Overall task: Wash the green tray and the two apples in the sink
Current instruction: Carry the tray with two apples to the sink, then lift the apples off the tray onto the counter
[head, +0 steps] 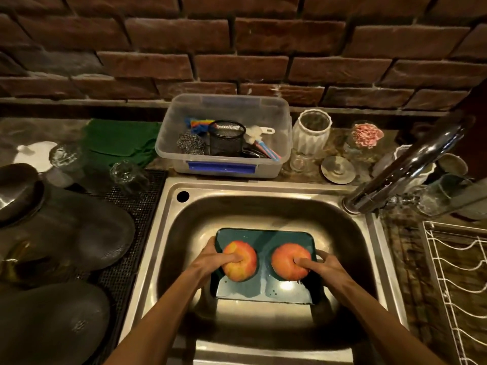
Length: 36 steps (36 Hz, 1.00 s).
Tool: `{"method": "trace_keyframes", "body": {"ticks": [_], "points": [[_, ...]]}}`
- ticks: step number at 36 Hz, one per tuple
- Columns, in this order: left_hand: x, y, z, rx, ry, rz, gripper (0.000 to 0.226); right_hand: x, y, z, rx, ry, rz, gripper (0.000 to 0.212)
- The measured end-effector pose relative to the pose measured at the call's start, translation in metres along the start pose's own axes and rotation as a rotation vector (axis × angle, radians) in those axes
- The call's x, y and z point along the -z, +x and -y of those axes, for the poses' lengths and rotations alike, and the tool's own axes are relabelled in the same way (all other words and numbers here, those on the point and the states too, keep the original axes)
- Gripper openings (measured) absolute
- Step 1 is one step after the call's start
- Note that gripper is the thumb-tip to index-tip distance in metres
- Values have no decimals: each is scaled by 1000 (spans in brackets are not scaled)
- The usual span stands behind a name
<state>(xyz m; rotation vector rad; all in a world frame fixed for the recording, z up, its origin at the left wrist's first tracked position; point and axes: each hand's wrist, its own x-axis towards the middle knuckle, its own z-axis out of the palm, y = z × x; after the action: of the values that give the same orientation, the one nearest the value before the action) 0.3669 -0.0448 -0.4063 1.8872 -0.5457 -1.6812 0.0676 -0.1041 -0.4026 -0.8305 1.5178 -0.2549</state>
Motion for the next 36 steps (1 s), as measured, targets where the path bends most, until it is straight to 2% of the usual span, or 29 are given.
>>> {"method": "trace_keyframes", "body": {"ticks": [4,13,17,19,22,26,31,36], "points": [[2,4,1,-14,7,11,89,-1,3,-1,0,-5,-13,91],[8,8,3,0,176,20,102,-2,-1,4,0,-51,-16,79],[9,4,-1,-47,324,-74,119,-1,-8,10,122,-157,-22,83],[9,-1,-2,-133,343,-95,114,1,-13,11,233,-224,-43,80],[9,-12,-1,-292,386,-73,103,3,-22,8,356,-348,-69,87],[8,-21,6,-477,518,-18,107,-3,-25,2,520,-464,-32,98],[2,-14,16,-474,592,26,119,-13,-13,-4,598,-542,63,110],[-5,-5,23,-477,615,-4,111,-19,-1,-14,622,-530,34,106]]}}
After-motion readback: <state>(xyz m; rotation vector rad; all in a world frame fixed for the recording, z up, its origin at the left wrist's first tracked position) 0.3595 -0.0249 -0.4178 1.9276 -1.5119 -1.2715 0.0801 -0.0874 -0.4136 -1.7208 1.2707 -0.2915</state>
